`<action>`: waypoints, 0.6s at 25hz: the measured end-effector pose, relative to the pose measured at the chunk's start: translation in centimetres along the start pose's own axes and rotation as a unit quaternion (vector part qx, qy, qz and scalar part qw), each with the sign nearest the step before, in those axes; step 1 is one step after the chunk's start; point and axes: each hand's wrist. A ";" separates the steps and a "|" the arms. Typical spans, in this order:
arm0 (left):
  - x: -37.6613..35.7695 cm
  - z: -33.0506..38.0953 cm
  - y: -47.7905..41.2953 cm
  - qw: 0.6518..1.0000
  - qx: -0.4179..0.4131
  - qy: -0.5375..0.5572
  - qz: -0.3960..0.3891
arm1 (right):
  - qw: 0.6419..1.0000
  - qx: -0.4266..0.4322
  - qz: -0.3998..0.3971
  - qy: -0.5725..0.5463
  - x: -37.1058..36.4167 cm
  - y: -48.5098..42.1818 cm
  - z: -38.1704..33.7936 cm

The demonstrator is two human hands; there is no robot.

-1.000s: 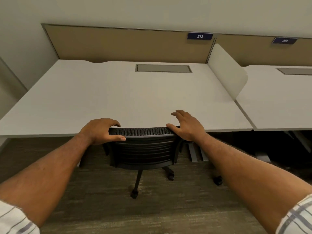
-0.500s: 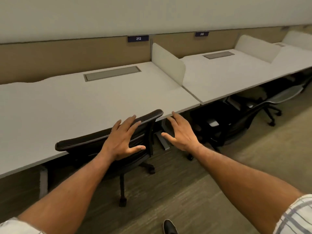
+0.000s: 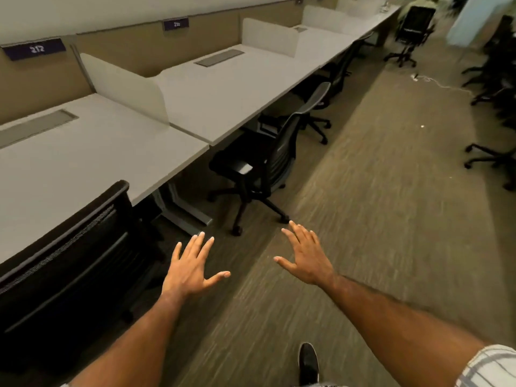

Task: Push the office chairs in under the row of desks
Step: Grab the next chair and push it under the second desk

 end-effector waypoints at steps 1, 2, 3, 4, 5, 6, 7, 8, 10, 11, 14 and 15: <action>-0.7 1.1 -0.8 1.000 -0.005 -0.002 -0.004 | 1.000 -0.007 -0.004 0.000 -0.1 0.6 1.4; -1.4 2.4 -1.8 1.000 -0.009 -0.002 -0.010 | 1.000 -0.013 -0.009 -0.001 -0.2 1.0 3.0; -2.3 4.0 -3.0 1.000 -0.012 -0.001 -0.019 | 1.000 -0.023 -0.017 -0.005 -0.3 1.5 5.1; -3.2 5.5 -4.4 1.000 -0.013 -0.002 -0.025 | 0.999 -0.030 -0.022 -0.007 -0.4 1.7 7.3; -4.0 7.4 -6.1 0.999 -0.012 -0.005 -0.032 | 0.999 -0.037 -0.023 -0.007 -0.5 1.9 9.9; -4.8 9.3 -7.7 0.999 -0.010 -0.011 -0.038 | 0.999 -0.043 -0.027 -0.008 -0.6 1.9 12.3; -5.5 11.6 -9.5 0.999 -0.010 -0.016 -0.041 | 0.998 -0.050 -0.033 -0.009 -0.6 1.8 15.2; -5.9 13.7 -11.2 0.999 -0.010 -0.016 -0.040 | 0.998 -0.054 -0.038 -0.007 -0.6 1.5 17.8; -6.6 17.8 -14.4 0.999 -0.012 -0.015 -0.035 | 0.997 -0.053 -0.050 0.004 -0.4 0.8 22.6; -6.8 19.7 -16.0 0.999 -0.017 -0.016 -0.028 | 0.997 -0.051 -0.057 0.011 -0.2 0.5 24.8; -6.5 24.8 -20.8 0.999 -0.037 -0.019 -0.015 | 0.996 -0.044 -0.071 0.026 1.1 -1.3 30.7; -6.3 26.0 -22.4 0.999 -0.037 -0.022 -0.015 | 0.996 -0.036 -0.072 0.034 1.7 -2.2 32.3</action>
Point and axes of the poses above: each hand's wrist, its own y-axis away from the middle knuckle, its own x-axis out of the back of the hand, z = x × y, and after that the axes turned 6 degrees about y, right-handed
